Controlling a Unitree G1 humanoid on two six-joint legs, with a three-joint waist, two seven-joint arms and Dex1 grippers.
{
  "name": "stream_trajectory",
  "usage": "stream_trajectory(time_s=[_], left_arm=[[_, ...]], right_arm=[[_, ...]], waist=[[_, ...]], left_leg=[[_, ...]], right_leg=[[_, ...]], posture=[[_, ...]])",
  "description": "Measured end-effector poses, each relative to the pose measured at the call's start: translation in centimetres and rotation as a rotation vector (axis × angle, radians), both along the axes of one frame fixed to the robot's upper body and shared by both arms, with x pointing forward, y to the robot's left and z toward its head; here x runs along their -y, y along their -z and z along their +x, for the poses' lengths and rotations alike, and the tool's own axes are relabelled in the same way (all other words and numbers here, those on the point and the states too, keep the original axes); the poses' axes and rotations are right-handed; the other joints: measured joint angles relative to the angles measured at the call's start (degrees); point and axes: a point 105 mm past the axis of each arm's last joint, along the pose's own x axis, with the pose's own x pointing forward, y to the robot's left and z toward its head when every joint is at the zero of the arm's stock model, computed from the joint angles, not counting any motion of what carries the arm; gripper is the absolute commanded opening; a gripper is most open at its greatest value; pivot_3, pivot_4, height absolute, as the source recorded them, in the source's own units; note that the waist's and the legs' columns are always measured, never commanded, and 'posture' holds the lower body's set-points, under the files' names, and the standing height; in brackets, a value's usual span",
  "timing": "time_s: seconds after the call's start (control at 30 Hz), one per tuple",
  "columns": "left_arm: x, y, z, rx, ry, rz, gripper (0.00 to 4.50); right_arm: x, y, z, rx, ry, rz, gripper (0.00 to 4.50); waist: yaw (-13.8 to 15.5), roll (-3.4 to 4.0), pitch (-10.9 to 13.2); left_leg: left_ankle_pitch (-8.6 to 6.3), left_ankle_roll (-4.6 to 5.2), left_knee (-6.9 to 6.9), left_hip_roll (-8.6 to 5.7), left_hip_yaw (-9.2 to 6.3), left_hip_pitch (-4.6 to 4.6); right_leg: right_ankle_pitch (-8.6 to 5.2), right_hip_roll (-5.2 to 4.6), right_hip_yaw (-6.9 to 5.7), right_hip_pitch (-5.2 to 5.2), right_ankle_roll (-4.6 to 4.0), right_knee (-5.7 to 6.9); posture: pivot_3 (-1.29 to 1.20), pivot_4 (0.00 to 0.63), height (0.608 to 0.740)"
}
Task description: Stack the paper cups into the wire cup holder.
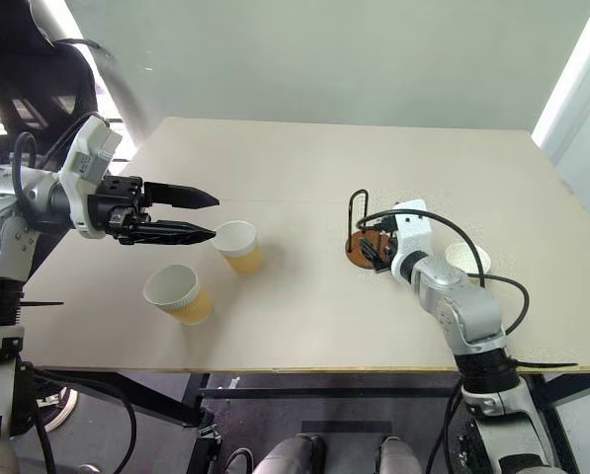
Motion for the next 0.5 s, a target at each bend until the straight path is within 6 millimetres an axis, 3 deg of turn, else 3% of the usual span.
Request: stream_trajectory(time_s=[0.13,0.23,0.5], left_arm=[[0.0,0.1,-0.1,-0.001,-0.002,0.007,3.36],[-0.1,0.0,-0.2,0.003,-0.010,0.008,3.41],[-0.1,0.0,-0.3,0.003,-0.014,0.012,3.41]], right_arm=[[-0.8,0.4,0.3,0.000,-0.023,-0.010,4.09],[-1.2,0.5,0.2,0.001,-0.040,-0.014,3.51],[-1.6,0.8,0.1,-0.002,-0.066,-0.035,0.74]], waist=[[0.02,0.00,0.00],[0.01,0.00,0.00],[-0.01,0.00,0.00]], left_leg=[[-0.03,-0.04,0.00,0.00,-0.03,-0.02],[-0.05,-0.08,-0.01,0.00,-0.08,-0.02],[-0.03,-0.16,-0.01,0.00,-0.16,-0.01]], right_leg=[[-0.02,0.00,-0.04,-0.01,-0.04,-0.01],[-0.04,0.00,-0.09,-0.01,-0.09,0.01],[-0.04,0.00,-0.14,0.00,-0.20,0.03]], posture=[[0.00,0.150,0.740],[0.00,0.150,0.740],[0.00,0.150,0.740]])
